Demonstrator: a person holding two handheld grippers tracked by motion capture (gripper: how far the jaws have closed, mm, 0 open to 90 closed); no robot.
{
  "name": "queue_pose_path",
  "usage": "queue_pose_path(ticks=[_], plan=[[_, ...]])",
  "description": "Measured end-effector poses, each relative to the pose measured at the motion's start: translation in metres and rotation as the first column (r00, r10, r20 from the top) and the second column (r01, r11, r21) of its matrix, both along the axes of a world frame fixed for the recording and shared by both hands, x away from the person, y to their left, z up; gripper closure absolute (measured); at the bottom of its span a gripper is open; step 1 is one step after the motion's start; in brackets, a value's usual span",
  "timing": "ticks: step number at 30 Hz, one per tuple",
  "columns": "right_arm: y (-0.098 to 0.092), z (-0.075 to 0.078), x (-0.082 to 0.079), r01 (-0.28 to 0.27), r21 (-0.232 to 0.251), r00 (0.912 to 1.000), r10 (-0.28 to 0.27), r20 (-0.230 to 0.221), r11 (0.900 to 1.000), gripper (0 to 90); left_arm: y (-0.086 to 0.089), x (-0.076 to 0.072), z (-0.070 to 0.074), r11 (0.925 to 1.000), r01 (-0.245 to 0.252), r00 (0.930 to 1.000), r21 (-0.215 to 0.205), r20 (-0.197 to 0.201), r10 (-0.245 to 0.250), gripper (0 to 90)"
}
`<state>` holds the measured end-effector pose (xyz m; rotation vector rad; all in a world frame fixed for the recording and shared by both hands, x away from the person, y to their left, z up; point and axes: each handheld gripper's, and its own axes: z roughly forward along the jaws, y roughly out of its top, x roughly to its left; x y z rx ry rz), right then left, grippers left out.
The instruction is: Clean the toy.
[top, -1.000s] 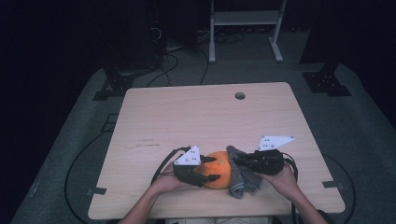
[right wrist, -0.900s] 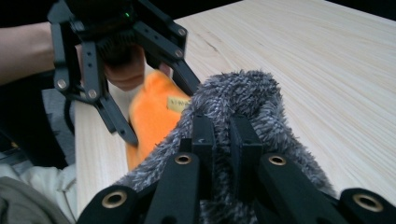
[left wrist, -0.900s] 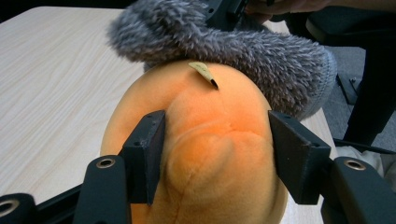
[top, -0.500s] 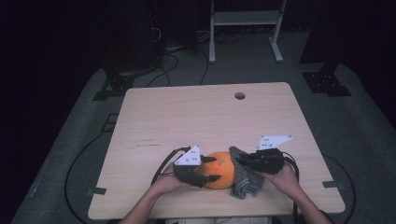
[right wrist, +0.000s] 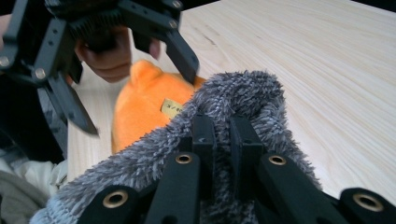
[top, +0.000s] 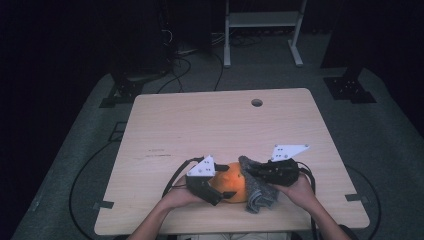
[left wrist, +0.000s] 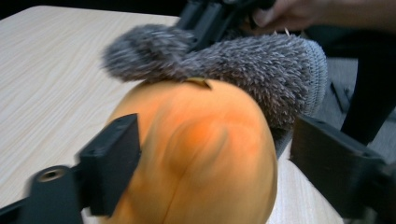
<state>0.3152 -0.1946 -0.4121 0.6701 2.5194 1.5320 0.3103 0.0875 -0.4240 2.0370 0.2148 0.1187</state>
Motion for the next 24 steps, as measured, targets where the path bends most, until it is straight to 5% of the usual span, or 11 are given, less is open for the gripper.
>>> queue_pose_path(ticks=[8,12,15,18,21,24], plan=[[-0.024,-0.008,-0.001,0.082,-0.045,0.9966,-0.082,-0.008,0.996,82.0,-0.001,0.003,-0.004,0.9994,-0.030,0.9994,0.017,0.017,0.030,37.6],[-0.025,0.008,-0.013,0.036,0.092,0.9993,-0.036,-0.005,0.995,81.9,-0.005,0.004,-0.003,0.9990,-0.045,0.9989,0.006,0.016,0.045,41.3],[-0.007,0.023,-0.022,-0.024,0.095,0.9984,0.019,0.053,0.995,81.8,-0.010,0.003,-0.002,0.9990,-0.045,0.9988,-0.001,0.019,0.045,41.8],[0.009,0.020,-0.020,-0.029,-0.009,0.9968,0.030,0.074,1.000,81.9,-0.007,0.005,-0.002,0.9998,-0.010,0.9999,-0.015,-0.005,0.010,30.2],[0.013,0.011,-0.019,-0.046,0.009,0.9979,0.046,0.045,0.999,81.9,-0.004,0.009,-0.005,0.9997,-0.010,0.9989,-0.023,-0.047,0.009,13.5],[0.014,0.009,-0.020,-0.041,0.016,0.9979,0.041,0.050,0.999,81.8,-0.008,0.008,-0.010,0.9998,0.001,0.9997,0.019,-0.024,0.000,12.8]])
